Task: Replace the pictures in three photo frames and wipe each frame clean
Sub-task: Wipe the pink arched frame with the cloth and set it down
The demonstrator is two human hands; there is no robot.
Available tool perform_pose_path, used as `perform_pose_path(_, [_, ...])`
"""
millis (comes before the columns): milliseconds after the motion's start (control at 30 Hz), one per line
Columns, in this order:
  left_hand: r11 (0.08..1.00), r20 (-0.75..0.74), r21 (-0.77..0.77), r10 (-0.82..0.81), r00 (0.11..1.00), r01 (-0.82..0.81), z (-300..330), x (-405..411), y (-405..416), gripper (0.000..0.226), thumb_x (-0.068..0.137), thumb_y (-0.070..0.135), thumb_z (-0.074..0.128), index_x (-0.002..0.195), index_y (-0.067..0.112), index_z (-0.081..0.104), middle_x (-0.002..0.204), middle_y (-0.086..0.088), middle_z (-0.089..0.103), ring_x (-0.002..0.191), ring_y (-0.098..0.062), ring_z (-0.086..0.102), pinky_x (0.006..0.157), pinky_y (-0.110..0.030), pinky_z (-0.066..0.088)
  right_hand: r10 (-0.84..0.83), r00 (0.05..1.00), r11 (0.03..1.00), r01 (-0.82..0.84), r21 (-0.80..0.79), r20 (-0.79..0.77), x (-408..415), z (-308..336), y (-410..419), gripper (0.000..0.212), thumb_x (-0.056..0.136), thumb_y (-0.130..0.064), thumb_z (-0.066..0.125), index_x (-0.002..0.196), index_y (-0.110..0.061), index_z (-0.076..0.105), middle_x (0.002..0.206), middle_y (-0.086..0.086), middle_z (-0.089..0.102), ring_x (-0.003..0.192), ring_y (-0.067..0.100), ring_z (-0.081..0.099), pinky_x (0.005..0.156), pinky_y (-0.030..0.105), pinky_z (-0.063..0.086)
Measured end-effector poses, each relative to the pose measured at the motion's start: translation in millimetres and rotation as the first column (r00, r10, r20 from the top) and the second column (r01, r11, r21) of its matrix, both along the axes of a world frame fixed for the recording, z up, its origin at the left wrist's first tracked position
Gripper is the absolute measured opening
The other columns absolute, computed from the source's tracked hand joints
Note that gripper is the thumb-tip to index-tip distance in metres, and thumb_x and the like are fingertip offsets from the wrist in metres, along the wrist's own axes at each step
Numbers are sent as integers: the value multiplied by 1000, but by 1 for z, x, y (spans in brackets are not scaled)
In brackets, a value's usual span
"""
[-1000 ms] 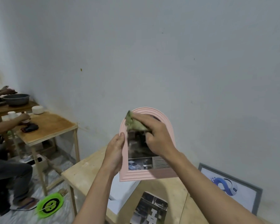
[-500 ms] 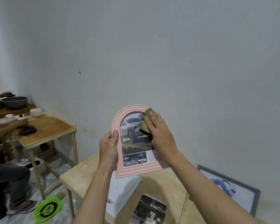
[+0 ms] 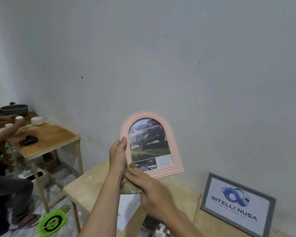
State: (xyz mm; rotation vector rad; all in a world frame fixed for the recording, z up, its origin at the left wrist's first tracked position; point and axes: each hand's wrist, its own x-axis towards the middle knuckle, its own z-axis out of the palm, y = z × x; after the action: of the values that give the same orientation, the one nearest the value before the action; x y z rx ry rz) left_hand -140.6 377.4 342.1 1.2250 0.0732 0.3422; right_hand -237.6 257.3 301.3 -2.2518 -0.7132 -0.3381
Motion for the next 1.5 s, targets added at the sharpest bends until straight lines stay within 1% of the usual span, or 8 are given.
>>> perform_pose_path(167, [993,-39,-65,-101,994,99,-3,-1,9,21,97,26,56,83,10,54,73,-14,49,68,-25,49,68,-36,40,-93,994,958,72,278,64,39,71,-30,75,64,11,34,132,-11,56,135,-6,54,129,4,45,114,23,30])
perform_pose_path(333, [975,-8,-96,-204,979,202,8,-10,-7,23,98,23,57,81,8,62,74,-12,65,71,-27,62,69,-36,49,-129,930,986,157,-55,343,90,100,-29,72,71,10,39,139,-8,47,151,8,37,142,18,29,120,37,19])
perform_pose_path(733, [983,-66,-29,-181,981,180,7,0,16,30,94,36,58,84,8,62,74,-14,61,66,-24,61,68,-39,54,245,952,945,-277,-173,-182,32,52,-34,53,85,5,51,122,-30,65,128,-13,62,121,2,53,106,24,41])
perform_pose_path(833, [927,-143,-197,-349,926,319,13,-10,8,46,82,40,65,106,1,68,108,-26,68,93,-39,68,94,-60,52,65,998,997,-65,47,4,50,87,-28,69,76,17,39,130,-20,59,134,-4,58,128,4,47,110,18,35])
perform_pose_path(967, [873,-122,-313,-427,896,374,24,-14,0,42,97,44,52,95,8,74,90,-17,73,80,-33,71,80,-44,56,55,967,982,-7,-190,249,69,82,-9,72,71,14,41,138,-12,49,149,2,41,140,10,30,117,25,21])
perform_pose_path(1267, [992,-126,-16,-123,984,122,20,-4,29,18,99,23,56,98,6,63,75,-13,64,65,-25,61,60,-32,49,297,955,886,-275,-373,1,31,42,-20,52,84,6,57,125,-24,63,137,-11,56,134,2,41,113,22,32])
perform_pose_path(1433, [994,-161,27,-100,982,106,15,-9,29,20,92,30,61,86,11,59,69,-11,57,65,-22,56,62,-31,45,157,966,971,-189,-148,-207,32,89,-42,63,79,13,43,114,-32,70,108,-15,69,88,-1,66,76,19,55])
perform_pose_path(1500, [992,-139,24,-122,983,127,17,-11,26,20,91,29,61,81,12,56,66,-10,53,60,-20,53,60,-28,43,-5,1000,1000,5,24,10,56,110,-52,77,67,16,35,120,-32,66,123,-7,65,113,14,62,97,30,50])
